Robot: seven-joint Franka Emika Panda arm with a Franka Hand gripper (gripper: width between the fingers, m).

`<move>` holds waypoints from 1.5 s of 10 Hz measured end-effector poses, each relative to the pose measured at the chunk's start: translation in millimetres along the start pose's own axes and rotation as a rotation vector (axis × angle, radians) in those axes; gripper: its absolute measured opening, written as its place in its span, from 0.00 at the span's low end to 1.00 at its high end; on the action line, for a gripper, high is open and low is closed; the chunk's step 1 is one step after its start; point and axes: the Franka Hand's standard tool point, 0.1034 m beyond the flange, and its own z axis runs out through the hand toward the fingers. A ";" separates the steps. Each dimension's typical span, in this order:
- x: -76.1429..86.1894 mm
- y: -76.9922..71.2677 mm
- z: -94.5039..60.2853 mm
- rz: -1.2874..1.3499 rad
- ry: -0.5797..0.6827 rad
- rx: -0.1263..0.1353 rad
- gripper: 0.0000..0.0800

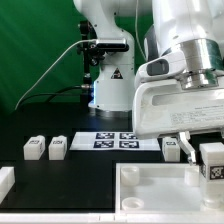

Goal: Assemble one leg

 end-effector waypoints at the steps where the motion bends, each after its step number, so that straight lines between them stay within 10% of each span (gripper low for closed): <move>1: -2.1 -0.6 0.9 -0.001 -0.002 0.000 0.37; 10: -12.3 -3.2 11.1 0.005 -0.014 -0.001 0.37; 13: -14.2 -3.2 11.9 0.005 -0.022 -0.001 0.75; 15: -14.3 -3.2 11.9 0.005 -0.022 -0.001 0.79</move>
Offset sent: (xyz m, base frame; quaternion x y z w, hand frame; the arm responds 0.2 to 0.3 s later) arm -0.0050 0.0040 -0.0105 -0.0069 0.0022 0.0057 1.0000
